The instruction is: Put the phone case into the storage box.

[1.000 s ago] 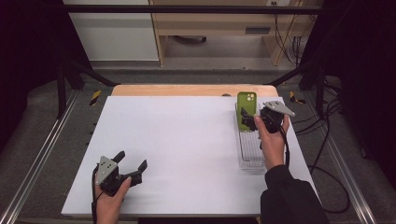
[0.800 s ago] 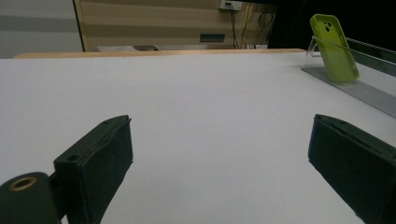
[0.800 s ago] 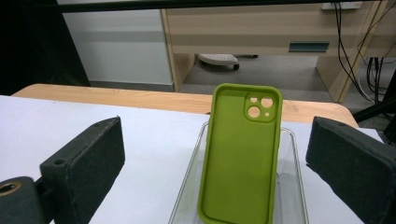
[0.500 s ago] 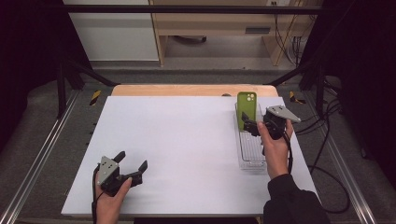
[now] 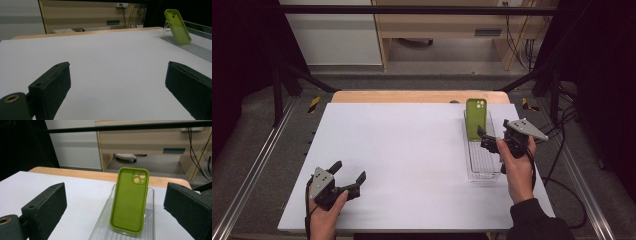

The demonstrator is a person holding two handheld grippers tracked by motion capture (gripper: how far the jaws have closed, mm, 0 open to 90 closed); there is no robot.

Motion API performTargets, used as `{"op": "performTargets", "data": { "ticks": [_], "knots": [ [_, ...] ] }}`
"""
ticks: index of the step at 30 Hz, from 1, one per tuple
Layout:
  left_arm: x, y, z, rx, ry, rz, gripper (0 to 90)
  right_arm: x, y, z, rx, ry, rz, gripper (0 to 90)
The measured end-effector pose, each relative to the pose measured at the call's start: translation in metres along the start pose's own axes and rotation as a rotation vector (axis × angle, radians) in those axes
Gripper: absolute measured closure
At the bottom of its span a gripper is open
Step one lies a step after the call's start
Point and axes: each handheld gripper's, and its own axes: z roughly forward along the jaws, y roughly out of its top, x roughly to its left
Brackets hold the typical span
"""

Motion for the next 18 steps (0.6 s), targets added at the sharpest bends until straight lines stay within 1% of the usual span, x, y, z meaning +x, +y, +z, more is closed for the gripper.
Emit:
{"op": "performTargets", "data": {
  "ticks": [3,4,6,7,9,11,13,15,18],
  "knots": [
    [0.002,0.0,-0.003,0.001,0.002,0.002,5.8,0.0,0.005,-0.009,-0.012,0.022,-0.014,5.6],
    [0.003,0.0,-0.003,0.001,-0.003,-0.001,5.8,0.0,0.006,-0.013,-0.02,0.027,-0.021,5.6],
    [0.005,0.0,-0.005,-0.005,0.0,-0.003,5.8,0.001,0.008,-0.02,-0.029,0.044,-0.039,5.5],
    [0.006,0.0,-0.006,-0.002,-0.006,-0.005,5.8,0.002,0.008,-0.023,-0.032,0.05,-0.047,5.4],
    [0.008,0.0,-0.009,-0.004,-0.003,-0.003,5.8,0.002,0.009,-0.029,-0.031,0.062,-0.061,5.3],
    [0.01,-0.002,-0.013,-0.009,0.002,-0.01,5.8,0.001,0.008,-0.035,-0.032,0.073,-0.069,5.2],
    [0.012,-0.004,-0.017,-0.004,0.004,-0.017,5.8,0.0,0.007,-0.041,-0.031,0.083,-0.072,5.2],
    [0.013,-0.007,-0.019,0.003,-0.001,-0.014,5.8,-0.001,0.007,-0.046,-0.036,0.093,-0.079,5.2],
    [0.012,-0.007,-0.019,-0.001,-0.006,-0.015,5.8,-0.004,0.004,-0.053,-0.03,0.103,-0.096,5.2]
  ]
}}
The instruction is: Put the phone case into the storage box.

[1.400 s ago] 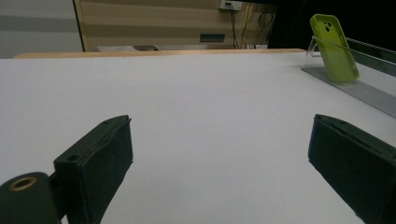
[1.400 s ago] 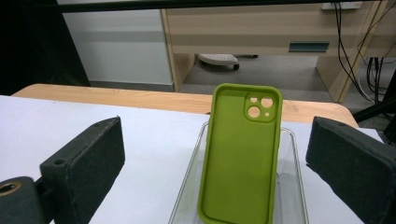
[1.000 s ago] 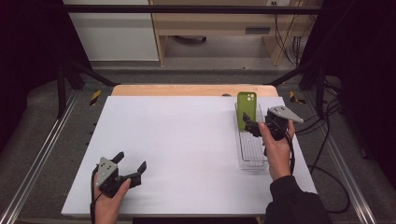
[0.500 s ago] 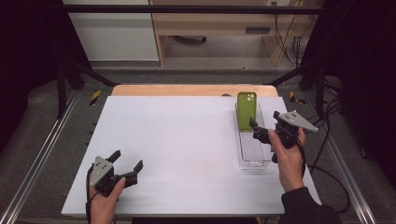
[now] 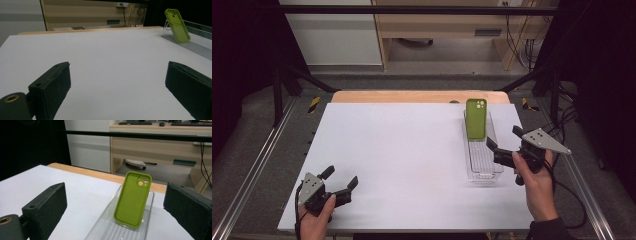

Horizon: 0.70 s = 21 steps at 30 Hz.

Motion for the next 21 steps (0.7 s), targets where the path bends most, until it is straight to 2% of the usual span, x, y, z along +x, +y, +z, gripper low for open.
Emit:
{"op": "performTargets", "data": {
  "ticks": [4,10,14,21],
  "knots": [
    [-0.001,0.001,-0.001,-0.013,-0.002,0.018,5.8,-0.004,-0.006,-0.008,0.001,0.016,-0.019,4.8],
    [0.0,0.002,-0.003,-0.029,-0.01,0.018,5.8,-0.014,-0.02,-0.02,-0.008,0.024,-0.027,4.0],
    [0.001,0.002,-0.004,-0.03,-0.014,0.006,5.8,-0.019,-0.03,-0.026,-0.023,0.045,-0.042,4.6],
    [0.0,0.002,-0.004,-0.028,-0.02,0.016,5.8,-0.029,-0.043,-0.034,-0.047,0.032,-0.051,4.6]
  ]
}}
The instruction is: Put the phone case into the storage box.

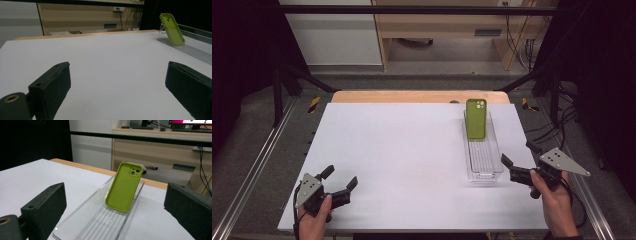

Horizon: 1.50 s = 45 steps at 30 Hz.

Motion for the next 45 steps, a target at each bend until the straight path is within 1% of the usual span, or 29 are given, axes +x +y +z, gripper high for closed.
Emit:
{"op": "performTargets", "data": {
  "ticks": [2,5,8,9,12,15,23,26,28,30,34,36,40,43,44,45],
  "knots": [
    [-0.001,0.0,-0.001,0.002,-0.016,0.008,5.8,-0.001,-0.004,-0.002,-0.001,-0.003,0.001,4.3],
    [-0.002,0.0,-0.004,0.004,-0.022,0.019,5.8,-0.004,-0.011,-0.004,0.003,-0.008,0.007,4.2],
    [-0.002,0.0,-0.005,0.002,-0.037,0.023,5.5,-0.006,-0.019,-0.005,0.005,-0.014,0.011,4.1],
    [-0.003,0.0,-0.005,-0.001,-0.038,0.022,5.3,-0.006,-0.022,-0.005,0.009,-0.014,0.019,4.1],
    [-0.004,-0.001,-0.004,0.001,-0.046,0.025,5.3,-0.006,-0.028,-0.006,0.011,-0.013,0.025,4.1],
    [-0.003,-0.001,-0.004,-0.005,-0.051,0.015,5.3,-0.005,-0.033,-0.006,0.012,-0.008,0.031,4.1],
    [-0.005,-0.003,-0.001,0.003,-0.067,0.027,5.3,0.002,-0.046,-0.002,0.015,0.027,0.03,4.0],
    [-0.006,-0.003,0.0,0.001,-0.073,0.026,5.4,0.004,-0.05,-0.001,0.015,0.035,0.03,4.1],
    [-0.006,-0.003,0.0,-0.004,-0.077,0.02,5.4,0.006,-0.052,0.0,0.016,0.044,0.032,4.1],
    [-0.005,-0.003,0.0,-0.006,-0.077,0.02,5.3,0.007,-0.054,0.001,0.015,0.047,0.022,4.1],
    [-0.005,-0.003,0.0,-0.01,-0.079,0.024,5.3,0.01,-0.057,0.003,0.016,0.059,0.026,4.1],
    [-0.005,-0.003,0.0,-0.016,-0.084,0.018,5.4,0.012,-0.059,0.004,0.021,0.061,0.03,4.1],
    [-0.005,-0.003,-0.001,-0.024,-0.082,0.025,5.4,0.015,-0.062,0.008,0.018,0.068,0.037,4.1],
    [-0.005,-0.003,-0.001,-0.032,-0.082,0.026,5.4,0.018,-0.064,0.011,0.012,0.073,0.029,4.1],
    [-0.004,-0.003,-0.001,-0.033,-0.085,0.027,5.4,0.019,-0.063,0.012,0.012,0.078,0.019,4.1],
    [-0.004,-0.003,-0.001,-0.035,-0.084,0.021,5.4,0.02,-0.063,0.013,0.01,0.085,0.014,4.1]
  ]
}}
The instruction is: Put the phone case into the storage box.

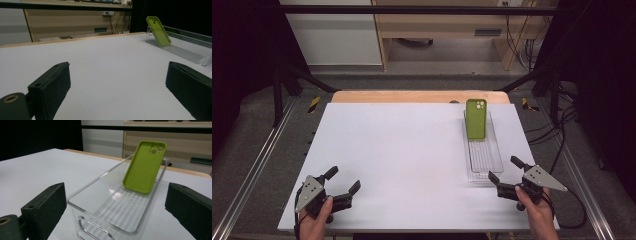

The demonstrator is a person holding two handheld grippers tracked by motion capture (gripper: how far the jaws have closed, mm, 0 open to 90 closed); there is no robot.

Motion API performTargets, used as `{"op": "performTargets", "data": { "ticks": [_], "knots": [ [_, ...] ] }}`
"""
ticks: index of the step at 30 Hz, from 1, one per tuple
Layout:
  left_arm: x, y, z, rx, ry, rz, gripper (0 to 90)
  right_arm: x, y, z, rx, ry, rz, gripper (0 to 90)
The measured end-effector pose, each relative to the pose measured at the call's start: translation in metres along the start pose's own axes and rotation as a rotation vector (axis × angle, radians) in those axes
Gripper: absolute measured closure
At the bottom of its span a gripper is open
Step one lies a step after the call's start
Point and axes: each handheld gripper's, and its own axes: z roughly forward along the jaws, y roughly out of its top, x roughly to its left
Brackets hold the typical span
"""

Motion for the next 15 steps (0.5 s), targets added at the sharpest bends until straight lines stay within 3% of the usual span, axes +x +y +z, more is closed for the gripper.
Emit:
{"op": "performTargets", "data": {
  "ticks": [8,15],
  "knots": [
    [0.0005,0.0004,-0.0008,-0.018,-0.016,-0.007,5.4,0.0093,-0.0036,0.0114,-0.005,0.023,-0.026,4.1],
    [-0.0003,0.0005,0.0003,-0.022,-0.026,-0.005,5.4,0.0053,-0.0082,0.0083,-0.003,0.015,-0.022,4.2]
  ]
}}
